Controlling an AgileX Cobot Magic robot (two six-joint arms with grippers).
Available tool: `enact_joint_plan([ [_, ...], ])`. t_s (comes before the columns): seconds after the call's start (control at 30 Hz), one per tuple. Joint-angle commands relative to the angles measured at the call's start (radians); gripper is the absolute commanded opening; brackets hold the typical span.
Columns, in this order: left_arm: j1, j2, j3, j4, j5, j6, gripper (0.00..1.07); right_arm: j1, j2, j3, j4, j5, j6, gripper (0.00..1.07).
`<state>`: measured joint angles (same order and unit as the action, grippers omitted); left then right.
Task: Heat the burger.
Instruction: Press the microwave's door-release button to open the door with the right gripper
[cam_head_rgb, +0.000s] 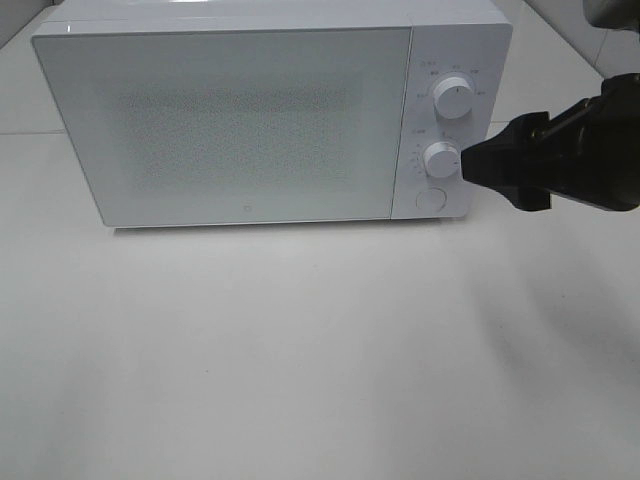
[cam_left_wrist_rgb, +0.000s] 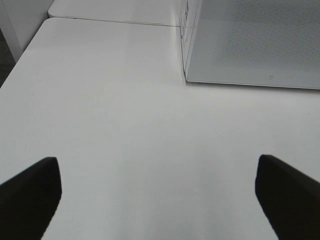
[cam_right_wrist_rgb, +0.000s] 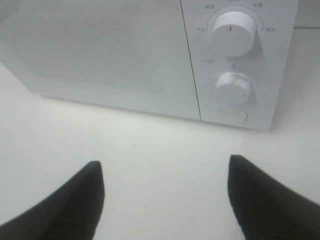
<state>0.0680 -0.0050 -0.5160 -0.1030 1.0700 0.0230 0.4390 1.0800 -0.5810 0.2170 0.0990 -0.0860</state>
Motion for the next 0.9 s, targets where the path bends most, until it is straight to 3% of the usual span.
enact_joint_plan([
  [0.03,0.002,-0.017,0.0,-0.002,-0.001,-0.003,0.98,-0.013,-0.021,-0.081,-0.226,0.27,0.11,0.81],
  [0.2,0.002,-0.017,0.0,-0.002,-0.001,-0.003,0.98,-0.013,-0.048,-0.1,-0.346,0.458,0.166,0.81],
  [0.5,0.002,-0.017,0.0,-0.002,-0.001,-0.003,0.98,-0.007,-0.17,-0.1,-0.359,0.7,0.166,0.79],
  [0.7,0.002,-0.017,0.0,-0.002,-0.001,-0.003,0.98,-0.007,-0.344,-0.1,-0.359,0.915,0.17,0.76],
  [0.8,0.002,-0.017,0.0,-0.002,-0.001,-0.003,0.98,-0.008,-0.489,-0.1,-0.362,0.953,0.169,0.76],
  [0.9,0.002,-0.017,0.0,-0.002,-0.001,-0.003,0.98,-0.014,-0.53,-0.1,-0.362,0.956,0.169,0.76],
])
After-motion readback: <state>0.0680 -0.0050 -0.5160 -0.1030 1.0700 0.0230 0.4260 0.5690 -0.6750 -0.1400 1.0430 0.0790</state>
